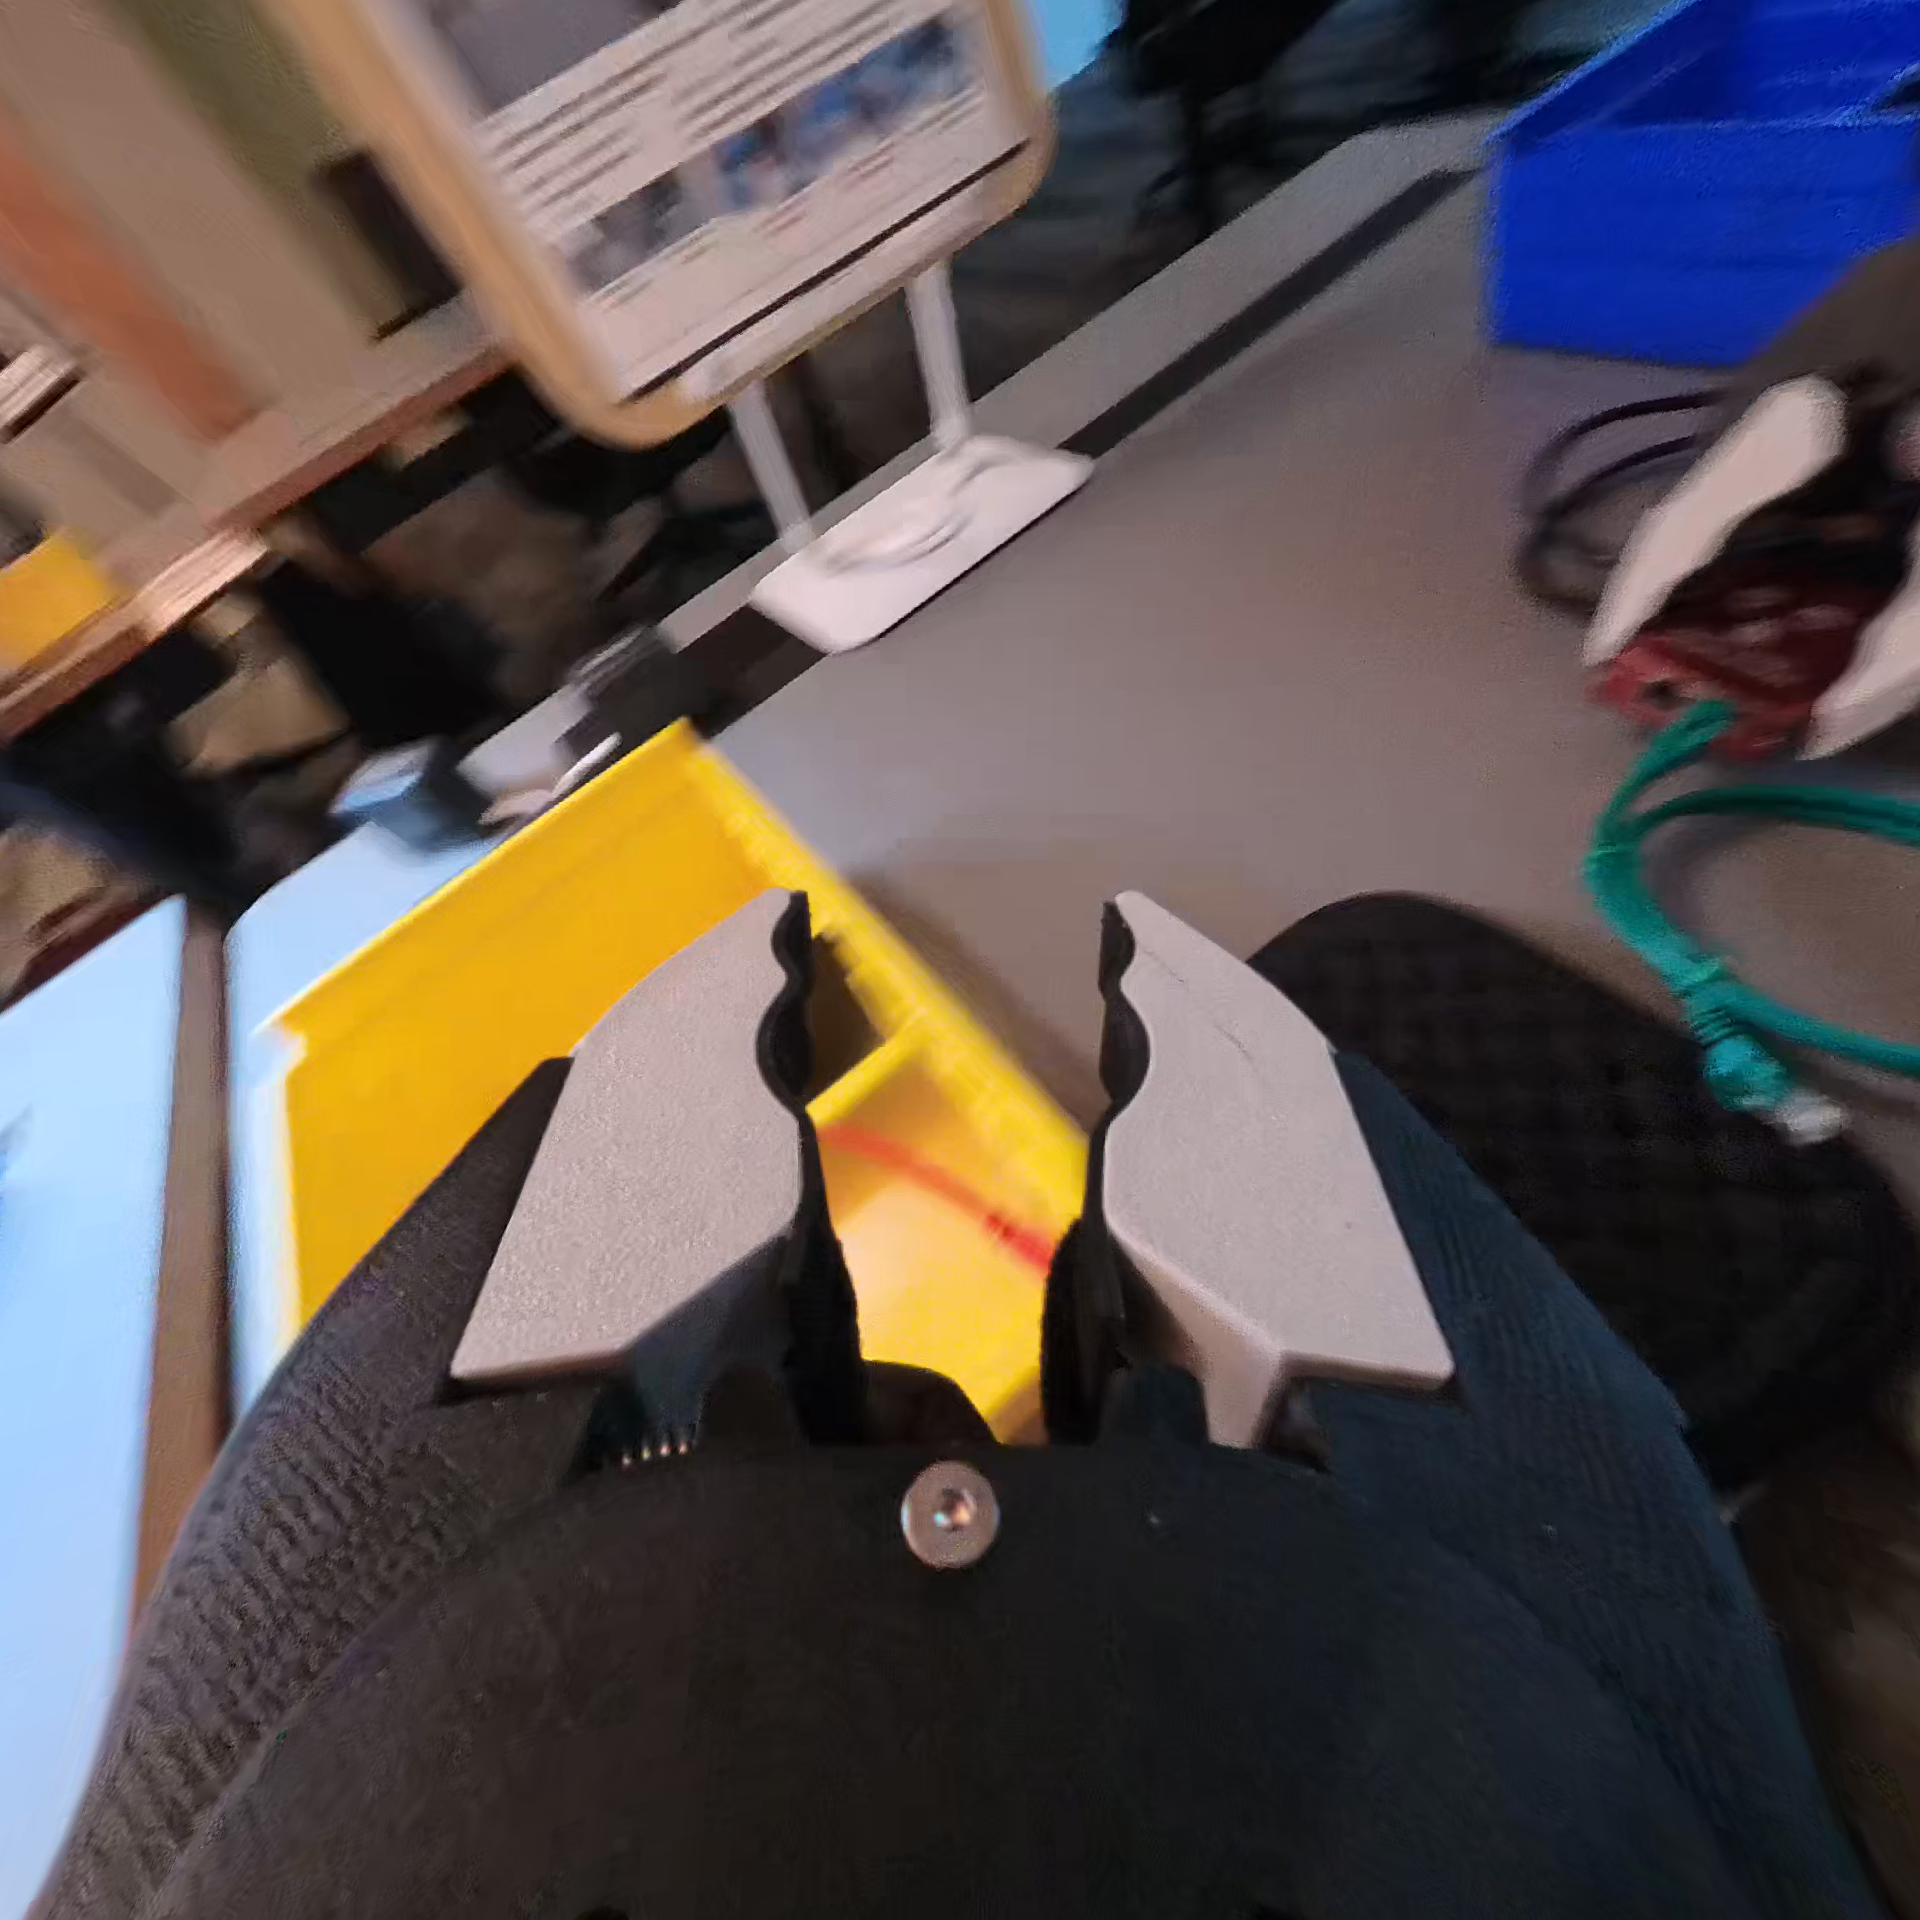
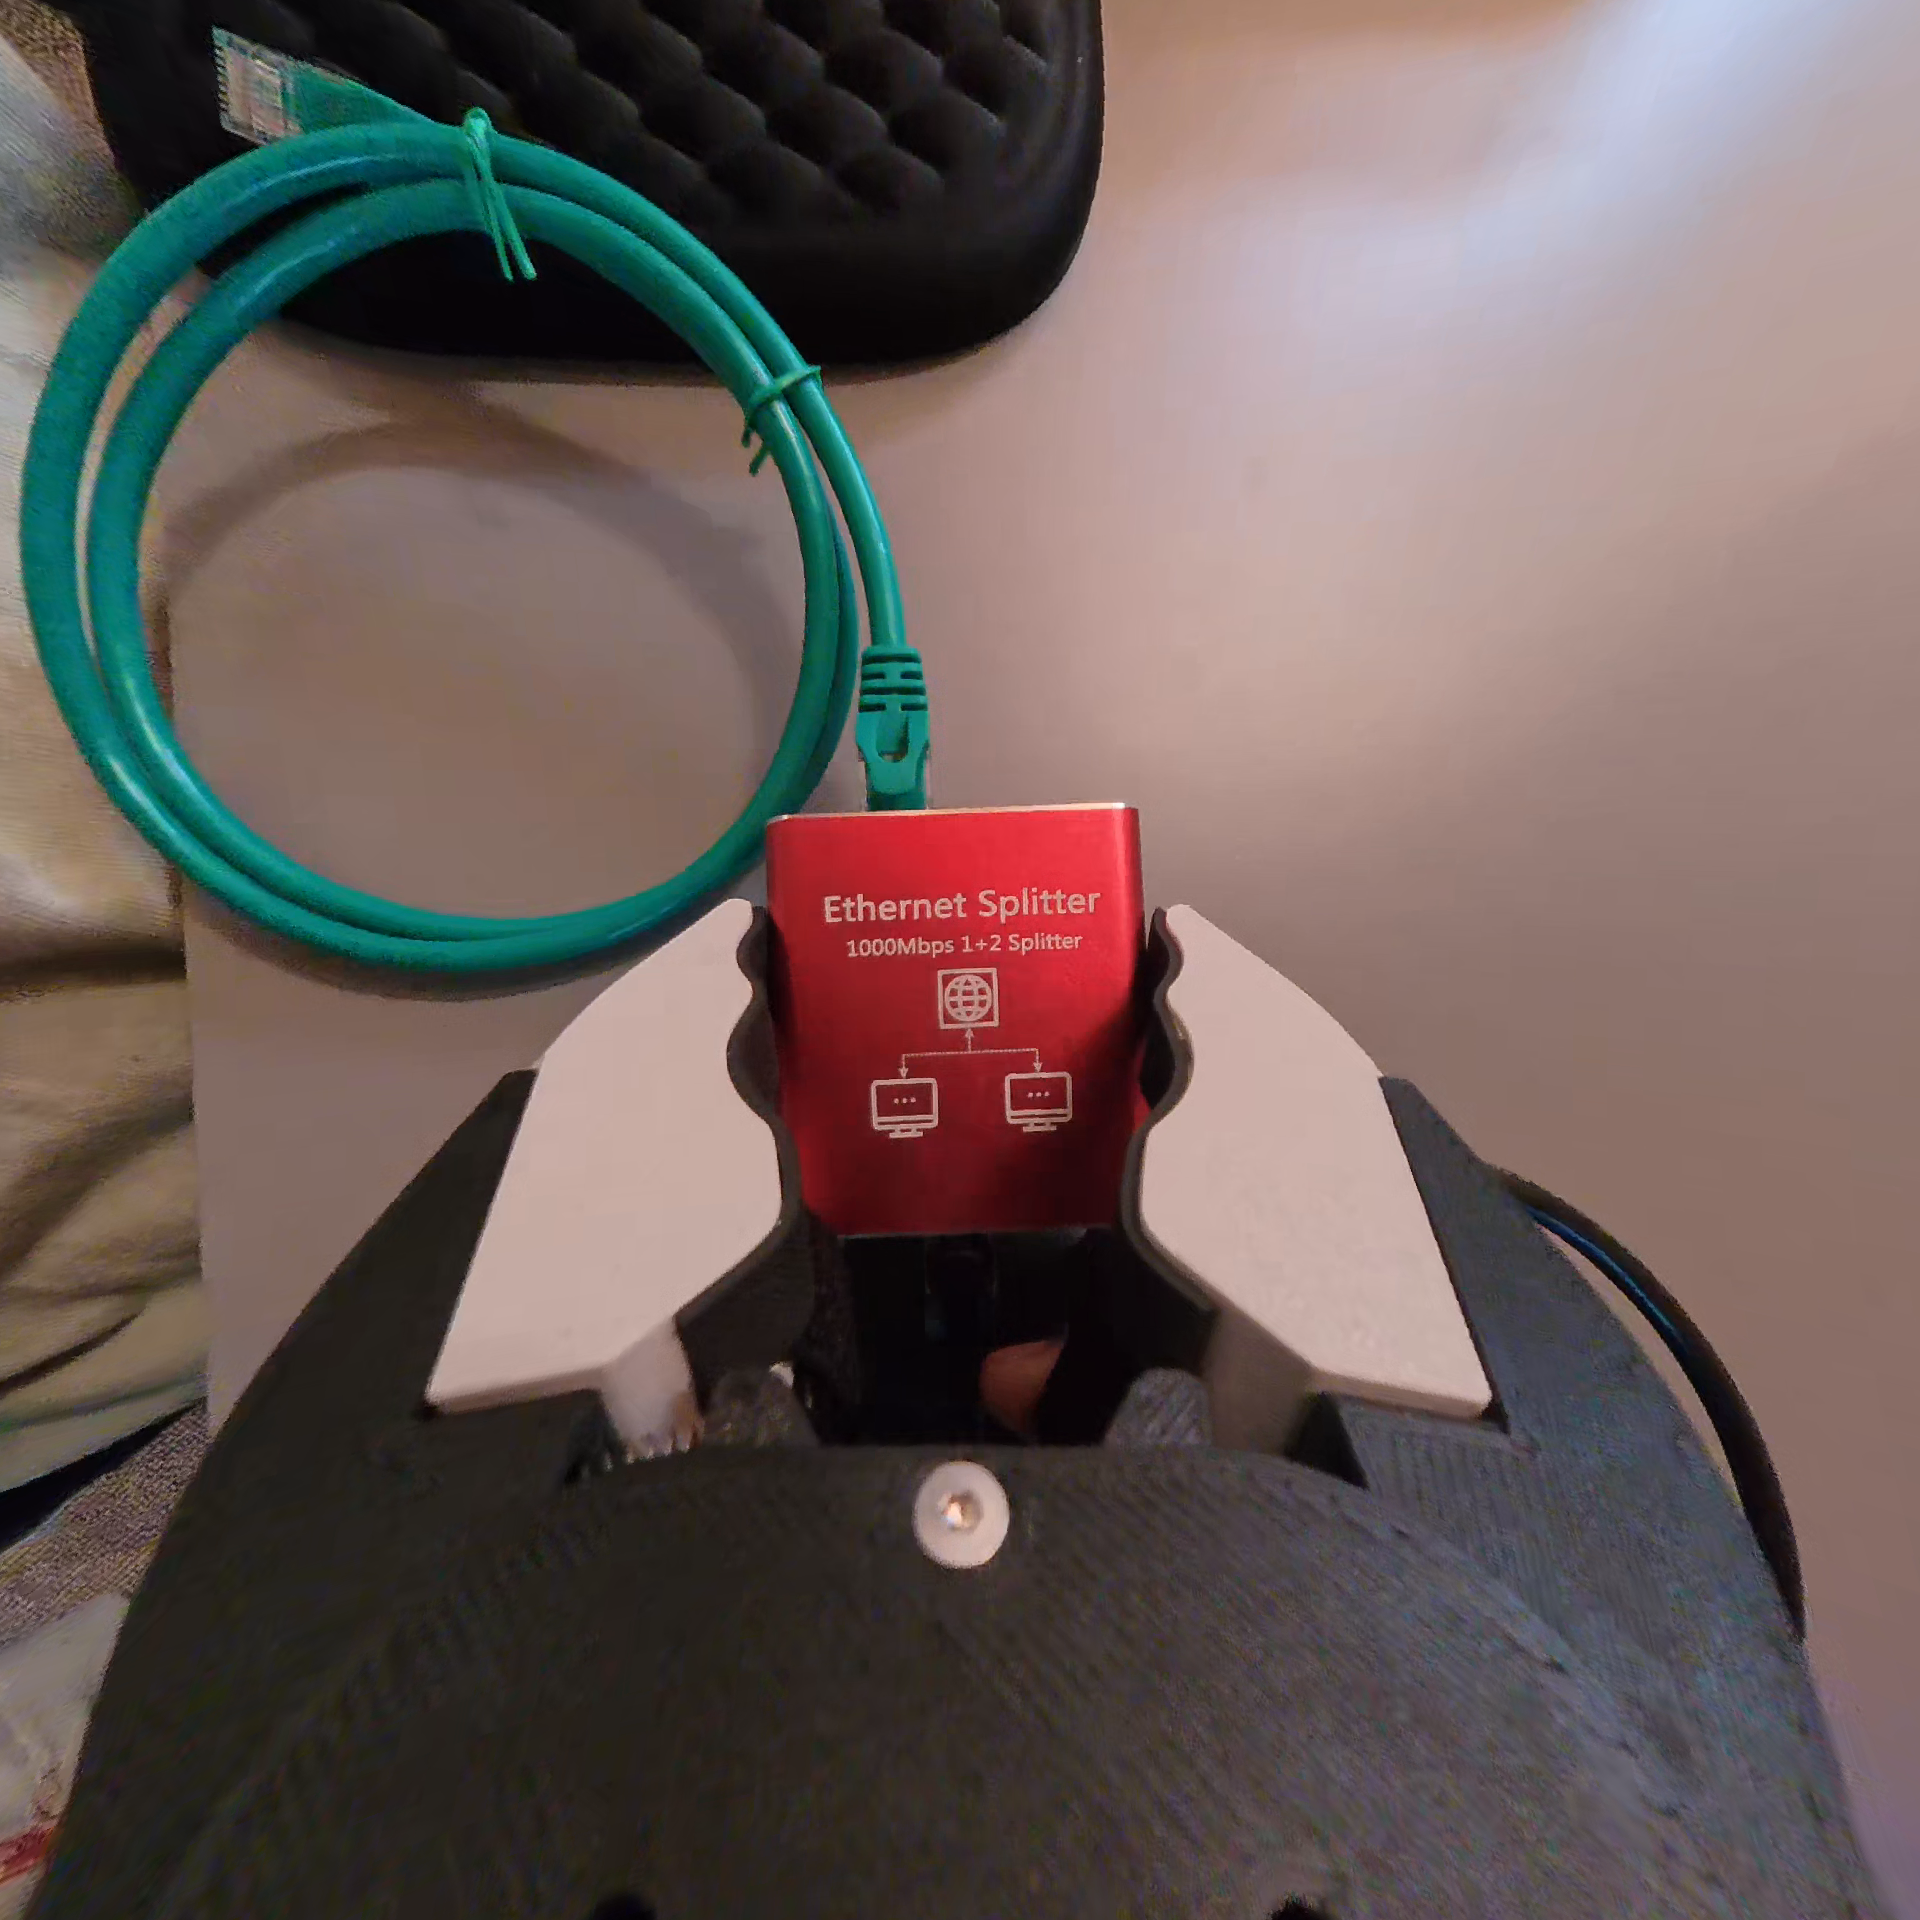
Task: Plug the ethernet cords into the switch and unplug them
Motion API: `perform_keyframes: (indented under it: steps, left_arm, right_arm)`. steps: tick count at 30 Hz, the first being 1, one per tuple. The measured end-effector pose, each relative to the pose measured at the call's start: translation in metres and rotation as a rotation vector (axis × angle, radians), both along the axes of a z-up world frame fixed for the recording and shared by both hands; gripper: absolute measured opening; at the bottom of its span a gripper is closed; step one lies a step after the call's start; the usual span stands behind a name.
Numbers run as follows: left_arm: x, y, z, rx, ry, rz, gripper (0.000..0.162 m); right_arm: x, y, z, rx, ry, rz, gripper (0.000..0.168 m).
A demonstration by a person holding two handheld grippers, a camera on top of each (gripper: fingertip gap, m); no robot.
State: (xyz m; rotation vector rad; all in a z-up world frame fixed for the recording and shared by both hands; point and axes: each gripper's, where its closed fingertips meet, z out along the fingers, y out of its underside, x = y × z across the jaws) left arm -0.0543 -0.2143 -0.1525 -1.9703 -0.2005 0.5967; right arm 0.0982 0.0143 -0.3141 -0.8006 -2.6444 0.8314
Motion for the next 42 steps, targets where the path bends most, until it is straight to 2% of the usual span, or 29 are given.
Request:
perform_keyframes:
  steps: [2, 5, 11, 15, 18, 24, 26, 27, 28, 33, 38, 42]
  left_arm:
    - [-0.021, -0.041, -0.005, -0.04, -0.04, 0.165, 0.053]
    - [-0.044, -0.084, -0.03, -0.129, -0.151, 0.345, 0.053]
    - [-0.079, -0.119, -0.086, -0.343, -0.28, 0.572, 0.05]
    - [-0.095, -0.106, -0.103, -0.436, -0.293, 0.531, 0.047]
    - [-0.119, -0.099, -0.122, -0.49, -0.34, 0.504, 0.046]
    - [-0.151, -0.104, -0.156, -0.605, -0.382, 0.595, 0.043]
    - [-0.152, -0.1, -0.164, -0.602, -0.402, 0.586, 0.033]
    - [-0.152, -0.101, -0.167, -0.601, -0.409, 0.589, 0.018]
    - [-0.153, -0.104, -0.165, -0.604, -0.391, 0.613, 0.008]
    - [-0.143, -0.099, -0.127, -0.483, -0.302, 0.611, 0.005]
    - [-0.125, -0.099, -0.053, -0.243, -0.106, 0.641, 0.005]
    - [-0.104, -0.09, 0.007, 0.046, 0.01, 0.6, 0.004]
  right_arm:
    - [-0.002, 0.001, -0.002, 0.0, 0.001, -0.007, 0.07]
    - [-0.002, 0.001, -0.006, -0.005, -0.01, -0.019, 0.069]
    - [-0.004, 0.002, -0.002, -0.024, 0.016, -0.032, 0.068]
    - [-0.006, 0.006, 0.01, -0.057, 0.08, -0.045, 0.077]
    - [-0.006, 0.005, 0.022, -0.116, 0.131, -0.054, 0.075]
    - [-0.001, 0.003, 0.04, -0.173, 0.23, -0.055, 0.071]
    - [0.001, 0.004, 0.044, -0.186, 0.252, -0.059, 0.07]
    - [0.001, 0.004, 0.045, -0.189, 0.258, -0.061, 0.069]
    - [0.002, 0.005, 0.046, -0.187, 0.262, -0.064, 0.069]
    - [0.002, 0.007, 0.045, -0.162, 0.27, -0.071, 0.069]
    - [0.001, -0.001, 0.051, -0.2, 0.306, -0.058, 0.067]
    - [0.002, -0.014, 0.057, -0.275, 0.319, -0.037, 0.065]
